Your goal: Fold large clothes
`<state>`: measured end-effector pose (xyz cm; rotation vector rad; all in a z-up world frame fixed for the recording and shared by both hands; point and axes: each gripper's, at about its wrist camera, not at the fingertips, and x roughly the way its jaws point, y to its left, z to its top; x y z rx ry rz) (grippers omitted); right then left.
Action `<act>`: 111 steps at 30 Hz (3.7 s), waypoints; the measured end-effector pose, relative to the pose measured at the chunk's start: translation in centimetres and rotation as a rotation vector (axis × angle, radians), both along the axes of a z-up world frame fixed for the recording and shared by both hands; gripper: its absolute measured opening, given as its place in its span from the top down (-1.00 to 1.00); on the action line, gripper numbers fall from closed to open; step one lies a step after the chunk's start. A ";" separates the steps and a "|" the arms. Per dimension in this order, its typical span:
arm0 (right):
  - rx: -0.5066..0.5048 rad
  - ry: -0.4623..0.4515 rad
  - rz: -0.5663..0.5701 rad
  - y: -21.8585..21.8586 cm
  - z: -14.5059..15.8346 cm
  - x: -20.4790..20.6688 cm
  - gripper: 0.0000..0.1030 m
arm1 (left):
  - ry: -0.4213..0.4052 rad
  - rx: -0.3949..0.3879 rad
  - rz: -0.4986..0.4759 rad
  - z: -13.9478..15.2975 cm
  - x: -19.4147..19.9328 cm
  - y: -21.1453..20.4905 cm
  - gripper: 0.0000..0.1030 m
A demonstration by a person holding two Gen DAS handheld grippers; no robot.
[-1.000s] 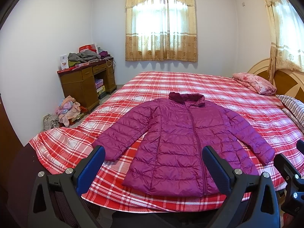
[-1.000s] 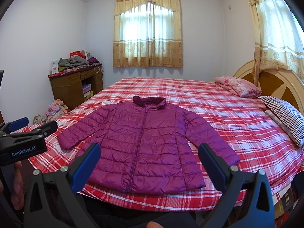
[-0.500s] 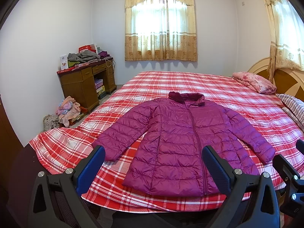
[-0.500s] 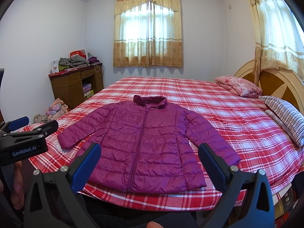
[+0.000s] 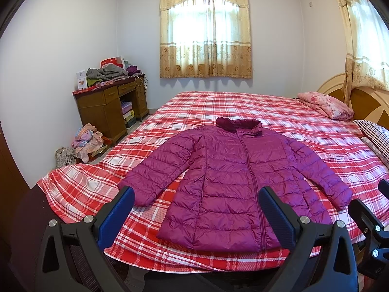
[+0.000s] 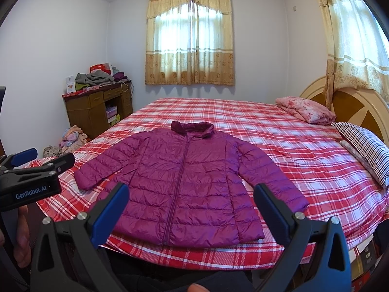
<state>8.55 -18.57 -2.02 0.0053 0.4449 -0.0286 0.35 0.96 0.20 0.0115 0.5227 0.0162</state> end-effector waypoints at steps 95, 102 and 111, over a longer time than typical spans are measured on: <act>-0.313 0.226 0.237 0.6 -12.9 29.8 -0.41 | 0.236 0.141 0.249 -12.6 33.8 8.7 -0.98; -0.269 0.233 0.160 -3.4 -13.4 28.2 -0.41 | 0.204 0.133 0.076 -11.1 34.3 0.0 -0.98; -0.197 0.272 0.023 -9.0 -15.2 27.7 -0.41 | 0.340 0.027 -0.106 -14.4 39.7 -10.0 -0.98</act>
